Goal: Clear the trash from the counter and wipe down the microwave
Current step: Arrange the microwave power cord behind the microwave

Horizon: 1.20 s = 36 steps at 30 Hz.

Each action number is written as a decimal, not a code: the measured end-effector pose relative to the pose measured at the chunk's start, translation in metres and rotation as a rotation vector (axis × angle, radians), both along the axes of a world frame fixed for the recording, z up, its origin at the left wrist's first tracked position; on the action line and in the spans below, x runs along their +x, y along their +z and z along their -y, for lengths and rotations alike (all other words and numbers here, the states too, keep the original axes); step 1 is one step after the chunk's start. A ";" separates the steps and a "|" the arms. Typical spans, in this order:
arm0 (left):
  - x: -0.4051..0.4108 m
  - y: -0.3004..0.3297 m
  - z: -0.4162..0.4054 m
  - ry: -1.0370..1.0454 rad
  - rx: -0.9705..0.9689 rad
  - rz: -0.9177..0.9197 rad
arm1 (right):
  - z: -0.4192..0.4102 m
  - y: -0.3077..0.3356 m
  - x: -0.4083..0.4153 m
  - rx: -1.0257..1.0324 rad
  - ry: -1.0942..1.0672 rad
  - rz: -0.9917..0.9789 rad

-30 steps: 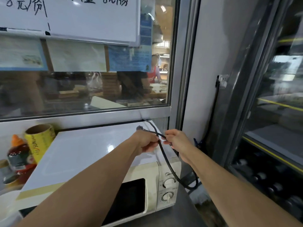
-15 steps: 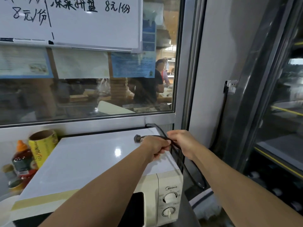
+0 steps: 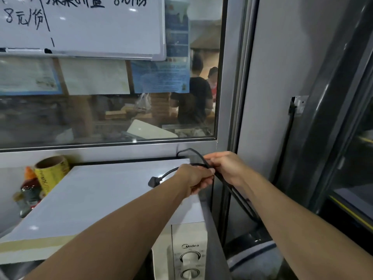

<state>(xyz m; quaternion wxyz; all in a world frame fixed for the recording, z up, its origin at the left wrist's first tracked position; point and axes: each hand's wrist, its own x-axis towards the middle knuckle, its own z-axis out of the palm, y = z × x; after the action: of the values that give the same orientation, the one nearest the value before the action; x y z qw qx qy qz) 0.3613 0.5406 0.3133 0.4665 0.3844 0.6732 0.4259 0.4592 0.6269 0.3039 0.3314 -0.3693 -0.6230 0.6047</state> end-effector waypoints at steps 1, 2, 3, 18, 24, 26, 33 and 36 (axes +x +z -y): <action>0.000 0.001 -0.001 0.009 0.000 -0.003 | -0.002 0.001 0.001 -0.014 0.018 -0.017; 0.000 0.001 -0.001 0.018 -0.001 -0.007 | -0.004 0.001 0.002 -0.025 0.032 -0.031; 0.000 0.002 -0.001 0.028 -0.005 -0.012 | -0.006 0.001 0.002 -0.033 0.049 -0.043; -0.005 0.011 -0.001 0.113 -0.045 -0.048 | -0.009 0.009 0.009 0.063 0.141 0.074; -0.011 0.005 -0.002 0.134 -0.040 -0.092 | -0.013 0.005 0.006 0.036 0.125 0.033; -0.014 0.002 -0.001 0.142 -0.039 -0.118 | -0.014 0.005 0.007 0.035 0.124 0.026; -0.030 -0.006 -0.002 0.224 0.081 -0.521 | -0.018 0.007 0.007 0.013 0.104 -0.012; -0.037 -0.003 -0.001 0.254 0.127 -0.919 | -0.020 0.009 0.007 0.001 0.107 -0.029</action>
<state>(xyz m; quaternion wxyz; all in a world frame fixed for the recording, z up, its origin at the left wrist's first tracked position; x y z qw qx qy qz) 0.3244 0.5412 0.3105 0.0406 0.4751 0.8240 0.3060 0.4665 0.6470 0.3131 0.3078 -0.3263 -0.6375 0.6264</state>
